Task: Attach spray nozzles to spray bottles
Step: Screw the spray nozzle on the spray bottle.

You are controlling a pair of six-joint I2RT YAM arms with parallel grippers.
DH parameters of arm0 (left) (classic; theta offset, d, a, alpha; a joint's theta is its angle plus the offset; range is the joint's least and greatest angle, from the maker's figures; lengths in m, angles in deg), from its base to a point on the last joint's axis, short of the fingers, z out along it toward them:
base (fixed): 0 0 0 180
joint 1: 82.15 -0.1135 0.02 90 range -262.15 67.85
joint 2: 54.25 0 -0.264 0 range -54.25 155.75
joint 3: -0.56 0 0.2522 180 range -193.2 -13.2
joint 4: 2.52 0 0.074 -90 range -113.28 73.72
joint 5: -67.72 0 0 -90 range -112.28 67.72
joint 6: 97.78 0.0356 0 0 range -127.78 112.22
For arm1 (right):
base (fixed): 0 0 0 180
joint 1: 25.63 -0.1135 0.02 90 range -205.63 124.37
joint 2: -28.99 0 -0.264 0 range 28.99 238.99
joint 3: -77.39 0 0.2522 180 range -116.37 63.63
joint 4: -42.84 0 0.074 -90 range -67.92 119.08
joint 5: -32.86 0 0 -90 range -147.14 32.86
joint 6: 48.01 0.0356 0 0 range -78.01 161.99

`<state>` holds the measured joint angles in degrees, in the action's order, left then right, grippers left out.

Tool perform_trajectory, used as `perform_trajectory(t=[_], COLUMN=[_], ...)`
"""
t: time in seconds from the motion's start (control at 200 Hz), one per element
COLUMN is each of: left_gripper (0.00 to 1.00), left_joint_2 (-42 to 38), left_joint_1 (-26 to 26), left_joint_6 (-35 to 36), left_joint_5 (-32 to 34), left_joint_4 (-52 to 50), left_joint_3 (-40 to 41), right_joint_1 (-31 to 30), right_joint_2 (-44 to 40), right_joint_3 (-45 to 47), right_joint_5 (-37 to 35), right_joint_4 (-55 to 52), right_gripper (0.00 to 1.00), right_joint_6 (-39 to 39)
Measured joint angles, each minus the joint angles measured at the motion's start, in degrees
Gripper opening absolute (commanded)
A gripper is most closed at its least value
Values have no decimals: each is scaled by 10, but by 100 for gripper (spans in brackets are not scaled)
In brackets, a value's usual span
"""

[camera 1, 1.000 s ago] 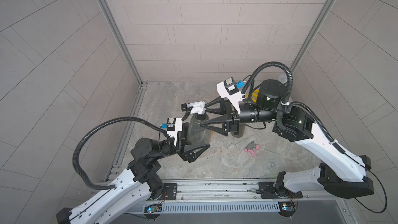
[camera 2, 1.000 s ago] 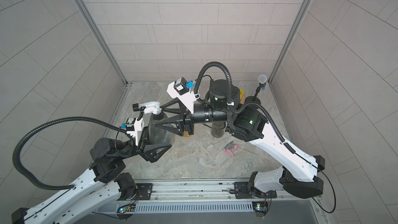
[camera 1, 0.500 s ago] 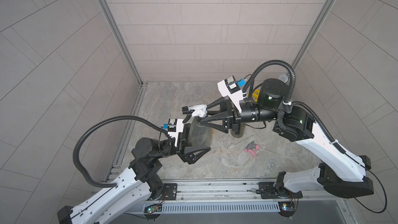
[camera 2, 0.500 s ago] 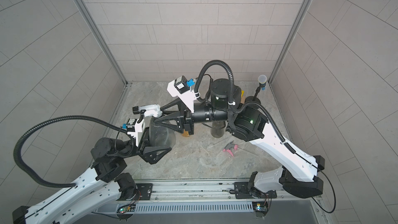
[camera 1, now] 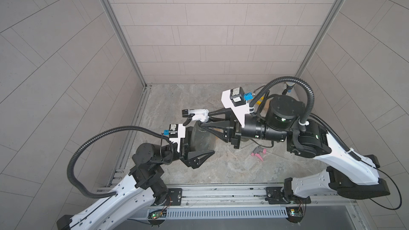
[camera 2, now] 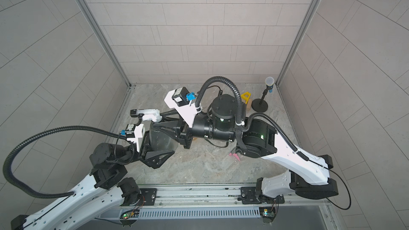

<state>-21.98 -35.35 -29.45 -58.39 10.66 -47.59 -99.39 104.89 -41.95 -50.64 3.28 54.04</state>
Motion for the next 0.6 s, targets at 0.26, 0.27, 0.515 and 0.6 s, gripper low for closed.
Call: perform_trajectory(t=[0.26, 0.27, 0.515, 0.6], left_gripper=[0, 0, 0, 0], left_joint_2=[-18, -18, -28, -27], left_joint_1=[1, 1, 0, -1], left_joint_6=[33, 33, 44, 37], left_joint_5=[68, 71, 96, 104], left_joint_4=[-48, -50, -81, -83], left_joint_3=[-5, -5, -5, -5], right_joint_1=[-92, -92, -83, -38], right_joint_2=[44, 46, 6, -35], right_joint_3=[-8, -8, 34, 61], right_joint_5=[-270, -275, -246, -148], right_joint_4=[32, 33, 40, 22], right_gripper=[31, 31, 63, 65], right_joint_6=[23, 24, -5, -4])
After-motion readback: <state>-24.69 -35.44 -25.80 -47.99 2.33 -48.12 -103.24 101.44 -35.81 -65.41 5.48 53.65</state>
